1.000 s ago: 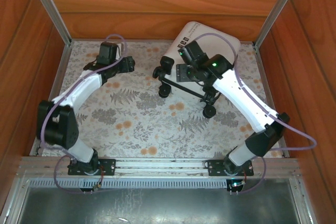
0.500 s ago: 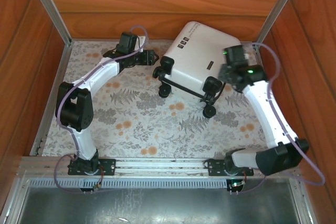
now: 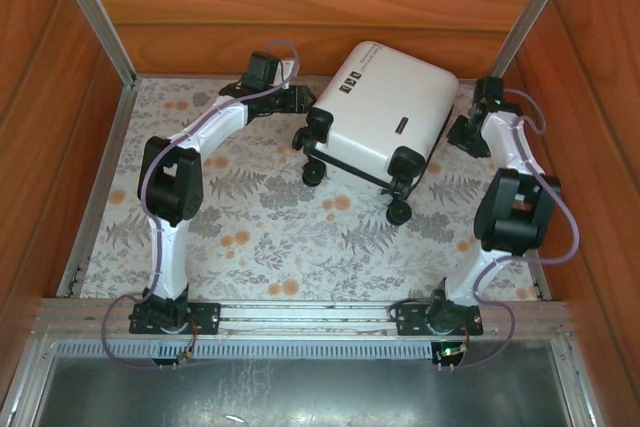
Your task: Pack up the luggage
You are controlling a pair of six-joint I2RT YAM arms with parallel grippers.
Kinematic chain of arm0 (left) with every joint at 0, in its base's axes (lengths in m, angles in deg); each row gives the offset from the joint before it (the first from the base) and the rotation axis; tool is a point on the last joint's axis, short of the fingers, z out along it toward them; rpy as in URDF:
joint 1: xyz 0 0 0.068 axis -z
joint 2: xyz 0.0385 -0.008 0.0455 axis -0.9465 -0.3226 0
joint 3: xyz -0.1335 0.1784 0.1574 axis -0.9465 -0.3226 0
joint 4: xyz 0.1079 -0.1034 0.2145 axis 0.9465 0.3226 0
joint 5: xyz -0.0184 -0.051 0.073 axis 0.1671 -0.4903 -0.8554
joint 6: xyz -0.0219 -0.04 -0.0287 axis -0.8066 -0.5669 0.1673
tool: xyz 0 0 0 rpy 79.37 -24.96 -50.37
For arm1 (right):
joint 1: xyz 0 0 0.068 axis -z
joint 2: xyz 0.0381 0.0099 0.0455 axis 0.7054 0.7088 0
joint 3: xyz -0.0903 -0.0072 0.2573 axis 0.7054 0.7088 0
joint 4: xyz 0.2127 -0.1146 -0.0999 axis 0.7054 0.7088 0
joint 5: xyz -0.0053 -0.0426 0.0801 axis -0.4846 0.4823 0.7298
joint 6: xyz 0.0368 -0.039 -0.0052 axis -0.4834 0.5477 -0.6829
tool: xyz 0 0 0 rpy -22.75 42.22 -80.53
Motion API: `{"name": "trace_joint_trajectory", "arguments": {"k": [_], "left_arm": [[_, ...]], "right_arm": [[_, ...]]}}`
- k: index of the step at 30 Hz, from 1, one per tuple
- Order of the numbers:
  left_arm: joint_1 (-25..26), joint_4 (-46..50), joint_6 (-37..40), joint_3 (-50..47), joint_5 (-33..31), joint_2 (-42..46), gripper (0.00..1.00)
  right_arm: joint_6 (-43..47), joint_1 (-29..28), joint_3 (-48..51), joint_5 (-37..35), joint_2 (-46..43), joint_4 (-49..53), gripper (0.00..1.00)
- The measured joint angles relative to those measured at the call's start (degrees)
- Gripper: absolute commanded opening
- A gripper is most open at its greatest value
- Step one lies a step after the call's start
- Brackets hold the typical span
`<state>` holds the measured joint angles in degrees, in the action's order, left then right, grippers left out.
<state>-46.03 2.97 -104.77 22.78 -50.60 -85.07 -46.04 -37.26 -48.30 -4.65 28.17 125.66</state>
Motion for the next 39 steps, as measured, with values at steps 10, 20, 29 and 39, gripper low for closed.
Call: {"name": "trace_joint_trajectory", "arguments": {"k": [10,20,29,39], "left_arm": [[3.6,0.8,-0.1,-8.2,-4.5,5.0,0.7],[11.6,2.0,-1.2,-30.3,-16.9,23.7,0.69],[18.3,4.5,-1.4,-38.7,-17.2,32.9,0.81],[19.5,-2.1,1.5,-52.9,-22.2,50.2,1.0]], "right_arm": [[7.0,-0.2,-12.1,4.5,8.1,0.6,0.46],[12.3,-3.6,-13.9,9.0,11.0,-5.0,0.48],[11.1,-7.7,-18.4,5.7,11.8,-3.8,0.67],[9.0,-16.4,-8.4,0.9,-17.9,8.1,0.78]]}}
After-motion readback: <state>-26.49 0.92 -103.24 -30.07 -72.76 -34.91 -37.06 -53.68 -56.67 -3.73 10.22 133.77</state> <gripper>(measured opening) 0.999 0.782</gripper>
